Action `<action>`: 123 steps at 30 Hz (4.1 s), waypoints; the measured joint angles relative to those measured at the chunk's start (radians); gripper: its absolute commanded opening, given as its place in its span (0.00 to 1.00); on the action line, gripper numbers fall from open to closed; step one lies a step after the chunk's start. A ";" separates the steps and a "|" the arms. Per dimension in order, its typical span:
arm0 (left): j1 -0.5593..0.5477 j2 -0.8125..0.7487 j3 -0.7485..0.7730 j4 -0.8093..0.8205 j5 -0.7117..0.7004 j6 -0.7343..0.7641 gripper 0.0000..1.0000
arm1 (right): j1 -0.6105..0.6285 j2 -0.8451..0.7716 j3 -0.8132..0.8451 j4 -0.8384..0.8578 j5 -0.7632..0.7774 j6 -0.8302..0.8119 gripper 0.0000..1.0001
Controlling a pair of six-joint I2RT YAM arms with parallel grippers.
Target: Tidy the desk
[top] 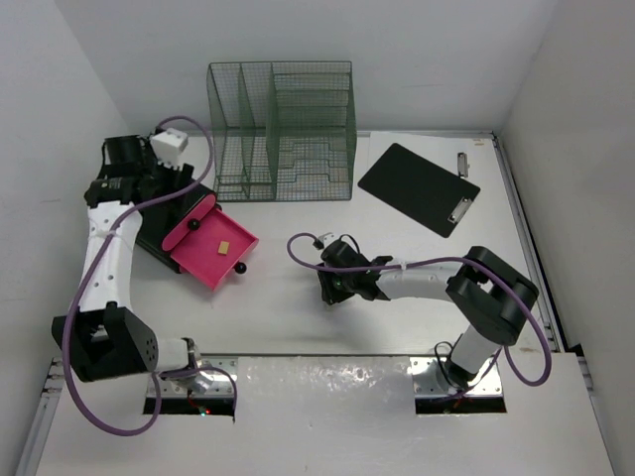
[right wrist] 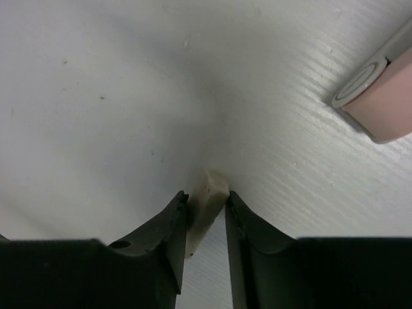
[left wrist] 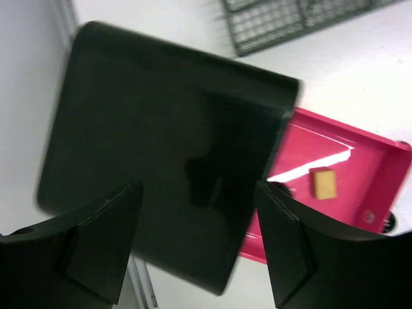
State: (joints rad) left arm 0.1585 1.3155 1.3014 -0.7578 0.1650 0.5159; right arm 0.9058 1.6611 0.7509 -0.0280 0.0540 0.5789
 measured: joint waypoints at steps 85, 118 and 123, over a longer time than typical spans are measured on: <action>0.466 0.122 -0.026 0.105 0.252 0.051 0.70 | 0.274 0.525 0.957 0.277 0.024 -0.922 0.62; 0.466 0.280 0.095 0.203 0.243 -0.043 0.70 | 0.165 0.380 0.502 0.294 -0.039 -0.303 0.59; 0.466 0.304 0.108 0.232 0.245 -0.054 0.70 | 0.165 0.394 0.508 0.335 -0.031 -0.274 0.55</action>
State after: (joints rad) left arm 0.6247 1.6199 1.4090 -0.5255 0.4103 0.4622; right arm 1.0710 2.0556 1.2587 0.3073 0.0227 0.3046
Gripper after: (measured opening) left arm 0.698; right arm 0.565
